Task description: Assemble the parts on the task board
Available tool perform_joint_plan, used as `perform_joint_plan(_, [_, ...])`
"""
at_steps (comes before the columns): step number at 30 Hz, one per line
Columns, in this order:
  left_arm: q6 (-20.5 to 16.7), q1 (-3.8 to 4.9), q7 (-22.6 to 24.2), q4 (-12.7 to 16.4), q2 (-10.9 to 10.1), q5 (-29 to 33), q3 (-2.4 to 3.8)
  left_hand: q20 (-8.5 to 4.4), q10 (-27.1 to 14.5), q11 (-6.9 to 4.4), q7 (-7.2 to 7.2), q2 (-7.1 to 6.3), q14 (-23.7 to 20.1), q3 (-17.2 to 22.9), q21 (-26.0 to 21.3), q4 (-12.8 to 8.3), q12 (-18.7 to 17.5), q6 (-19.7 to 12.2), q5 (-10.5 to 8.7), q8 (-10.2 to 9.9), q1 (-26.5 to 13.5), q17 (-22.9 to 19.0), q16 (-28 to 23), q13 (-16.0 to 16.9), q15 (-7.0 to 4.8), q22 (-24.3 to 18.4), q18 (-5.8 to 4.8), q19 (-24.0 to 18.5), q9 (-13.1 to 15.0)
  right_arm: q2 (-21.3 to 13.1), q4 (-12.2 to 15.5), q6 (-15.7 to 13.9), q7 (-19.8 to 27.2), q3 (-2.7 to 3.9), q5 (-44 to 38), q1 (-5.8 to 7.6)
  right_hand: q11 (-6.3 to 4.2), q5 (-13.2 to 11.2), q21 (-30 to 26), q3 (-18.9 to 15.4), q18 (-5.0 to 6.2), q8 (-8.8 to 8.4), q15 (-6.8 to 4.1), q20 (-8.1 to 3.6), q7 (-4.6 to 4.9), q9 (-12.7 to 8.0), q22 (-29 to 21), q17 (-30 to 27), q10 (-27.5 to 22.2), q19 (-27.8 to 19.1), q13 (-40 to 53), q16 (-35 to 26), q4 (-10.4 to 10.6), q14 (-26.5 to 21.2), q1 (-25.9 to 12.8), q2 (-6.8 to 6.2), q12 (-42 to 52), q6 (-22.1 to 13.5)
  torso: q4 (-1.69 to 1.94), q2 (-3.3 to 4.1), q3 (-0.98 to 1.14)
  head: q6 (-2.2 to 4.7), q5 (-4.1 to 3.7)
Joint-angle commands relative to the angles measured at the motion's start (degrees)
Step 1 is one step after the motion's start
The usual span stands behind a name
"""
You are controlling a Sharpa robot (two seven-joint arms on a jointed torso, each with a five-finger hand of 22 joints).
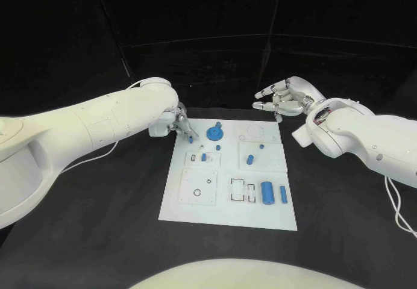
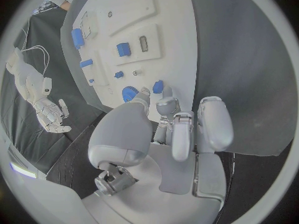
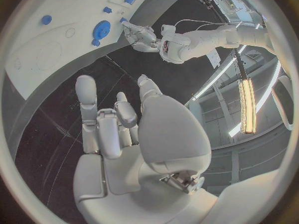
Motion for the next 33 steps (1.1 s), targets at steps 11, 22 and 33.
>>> perform_joint_plan(11, [-0.12, 0.03, 0.68, -0.09, 0.27, -0.6, 0.0, 0.28, -0.11, -0.26, -0.11, 2.53, 5.96, 2.23, 0.31, -3.58, 0.32, 0.6, 0.16, -0.51, 5.06, 14.72, -0.03, -0.23, 0.05, 0.13, -0.21, 0.25, -1.1, 0.11, 0.04, 0.41, 0.36, 0.04, -0.04, 0.1, -0.05, 0.43, -0.19, -0.35, 0.59, 0.22, -0.4, -0.08, -0.11, -0.09, -0.04, 0.0, -0.18, -0.03, 0.05, -0.36, -0.09, 2.57, -0.02, 0.43, -0.08, -0.05, 0.01, 0.01, 0.02, -0.08, -0.06])
perform_joint_plan(22, [0.59, -0.05, 1.35, -0.22, 0.46, 0.24, 0.0, 0.0, -0.56, -0.61, -0.44, 4.54, 5.97, 8.37, 0.35, -8.91, -0.25, 0.52, 0.36, -1.12, 10.61, 14.76, -0.01, -0.85, -0.28, 0.35, -0.22, 0.27, -2.46, 0.15, 0.06, 0.47, 0.36, 0.04, -0.04, 0.1, -0.05, 0.55, -0.17, -0.34, 0.58, 0.24, -0.41, -0.08, -0.11, -0.09, -0.01, 0.04, -0.2, 0.0, 0.03, -0.35, -0.09, 2.58, 0.02, 0.51, -0.08, -0.05, 0.0, -0.03, 0.06, -0.28, -0.16])
perform_joint_plan(33, [-1.14, -0.11, 2.42, 0.3, -0.3, 1.1, 0.0, 0.21, -0.34, -0.28, 0.13, 3.59, 5.96, 22.8, 0.38, -14.83, -0.92, -0.09, 0.44, -0.11, 9.05, 14.75, -0.02, -1.66, 0.25, 0.64, -0.24, 0.3, -2.86, 0.07, 0.13, 0.44, 0.36, 0.04, -0.04, 0.1, -0.05, 0.55, -0.17, -0.34, 0.58, 0.24, -0.41, -0.08, -0.11, -0.09, -0.01, 0.04, -0.2, 0.0, 0.03, -0.35, -0.09, 2.58, 0.02, 0.51, -0.08, -0.05, 0.07, -0.03, 0.05, -0.39, -0.29])
